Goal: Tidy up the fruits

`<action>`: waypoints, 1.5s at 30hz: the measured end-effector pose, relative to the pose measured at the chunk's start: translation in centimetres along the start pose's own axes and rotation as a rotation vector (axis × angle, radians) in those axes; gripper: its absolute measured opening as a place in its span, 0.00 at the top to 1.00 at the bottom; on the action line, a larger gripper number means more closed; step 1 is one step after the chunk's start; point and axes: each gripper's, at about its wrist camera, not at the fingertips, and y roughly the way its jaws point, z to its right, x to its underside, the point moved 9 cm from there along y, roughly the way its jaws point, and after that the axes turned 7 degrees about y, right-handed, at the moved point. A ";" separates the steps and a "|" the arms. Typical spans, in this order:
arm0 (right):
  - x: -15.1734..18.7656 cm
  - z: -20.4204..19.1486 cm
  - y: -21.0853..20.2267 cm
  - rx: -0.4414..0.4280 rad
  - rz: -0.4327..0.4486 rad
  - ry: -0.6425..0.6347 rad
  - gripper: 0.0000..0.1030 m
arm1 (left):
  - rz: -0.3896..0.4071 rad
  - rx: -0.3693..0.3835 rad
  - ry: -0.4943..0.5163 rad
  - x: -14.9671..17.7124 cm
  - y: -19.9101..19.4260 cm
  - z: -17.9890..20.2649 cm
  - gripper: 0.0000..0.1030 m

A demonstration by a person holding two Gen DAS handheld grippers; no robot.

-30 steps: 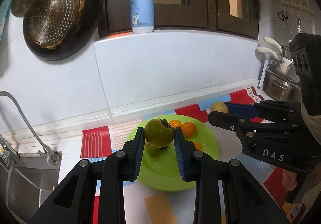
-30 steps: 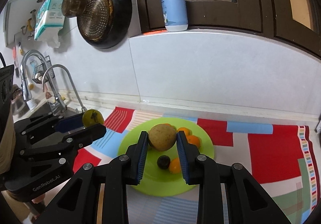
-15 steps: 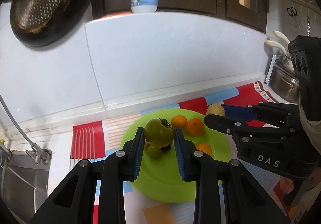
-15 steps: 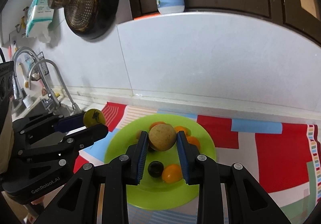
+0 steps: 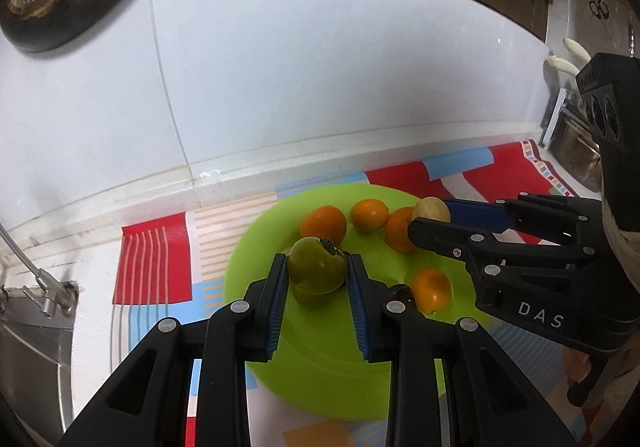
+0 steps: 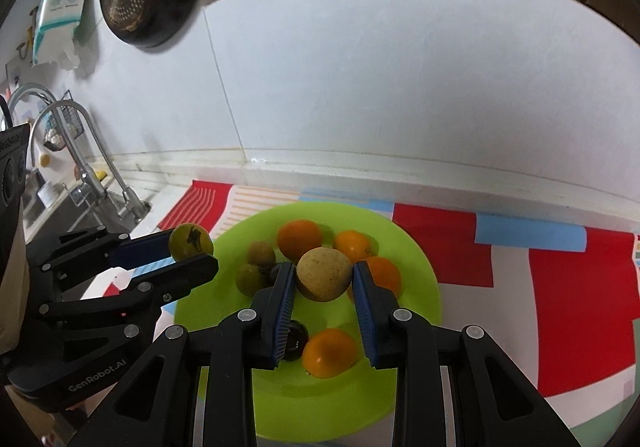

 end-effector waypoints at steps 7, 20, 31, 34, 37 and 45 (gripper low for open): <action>0.5 0.6 1.3 -0.003 -0.026 0.012 0.71 | -0.032 0.025 0.015 0.6 1.7 0.7 0.71; 0.8 1.4 1.7 0.019 -0.033 0.032 0.68 | -0.015 0.009 0.027 -0.1 1.7 0.8 0.60; 0.5 0.9 -0.5 0.040 0.001 0.029 0.61 | 0.024 -0.054 -0.011 -0.7 -1.4 -0.6 0.53; 0.4 0.6 -1.9 0.044 0.023 0.030 0.58 | 0.053 -0.070 -0.036 -1.0 -3.1 -0.8 0.45; 0.2 0.0 -3.7 0.053 0.052 0.022 0.58 | 0.083 -0.091 -0.049 -1.2 -5.1 -0.8 0.38; 0.7 -1.6 -8.6 0.054 0.106 0.024 0.57 | 0.130 -0.133 -0.083 -0.5 -10.0 -0.4 0.22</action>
